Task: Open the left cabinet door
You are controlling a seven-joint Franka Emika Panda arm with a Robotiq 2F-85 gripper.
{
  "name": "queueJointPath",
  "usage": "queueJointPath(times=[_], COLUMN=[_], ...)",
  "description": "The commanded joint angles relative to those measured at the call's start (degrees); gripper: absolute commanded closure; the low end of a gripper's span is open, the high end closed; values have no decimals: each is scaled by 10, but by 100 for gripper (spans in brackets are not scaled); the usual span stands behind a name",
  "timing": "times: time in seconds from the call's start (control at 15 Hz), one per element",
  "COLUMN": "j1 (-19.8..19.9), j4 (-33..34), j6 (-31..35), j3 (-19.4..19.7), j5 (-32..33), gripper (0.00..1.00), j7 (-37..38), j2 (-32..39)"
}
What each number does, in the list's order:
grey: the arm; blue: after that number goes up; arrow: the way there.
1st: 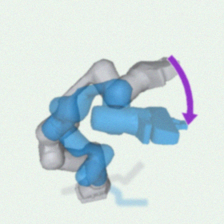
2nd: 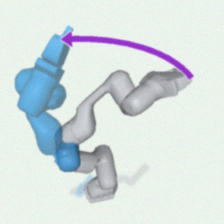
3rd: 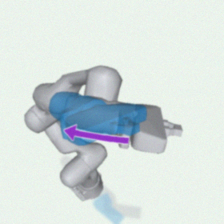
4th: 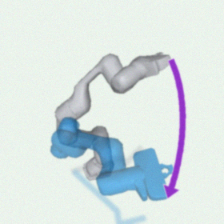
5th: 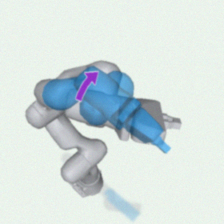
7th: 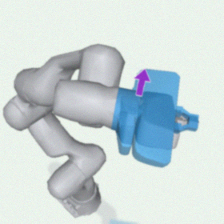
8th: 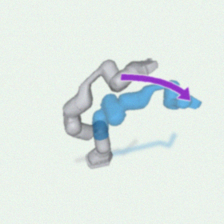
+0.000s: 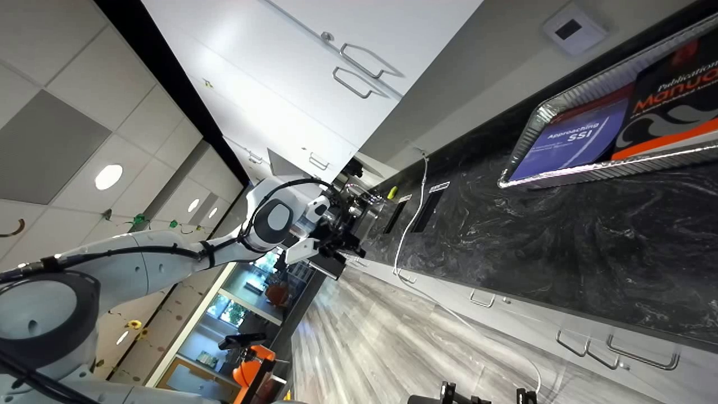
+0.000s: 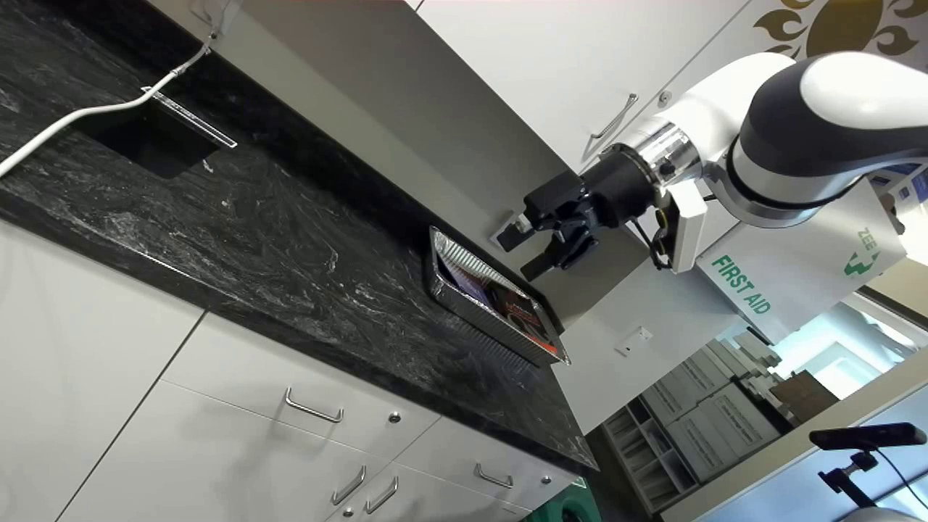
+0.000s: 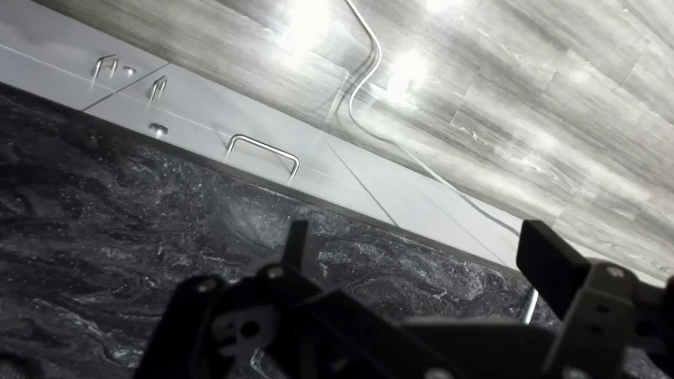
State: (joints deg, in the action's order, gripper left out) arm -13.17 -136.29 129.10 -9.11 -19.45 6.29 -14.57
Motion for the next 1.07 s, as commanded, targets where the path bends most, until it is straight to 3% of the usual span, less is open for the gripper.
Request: queueJointPath(times=[0.0, 0.53, 1.0], j1=[26, 118, 259], j4=[-25, -47, -36], j6=[93, 238, 276], j3=[-20, -52, -141], j5=[70, 296, 444], gripper=[0, 0, 0], j7=[52, 213, 388], j2=[-17, -78, -165])
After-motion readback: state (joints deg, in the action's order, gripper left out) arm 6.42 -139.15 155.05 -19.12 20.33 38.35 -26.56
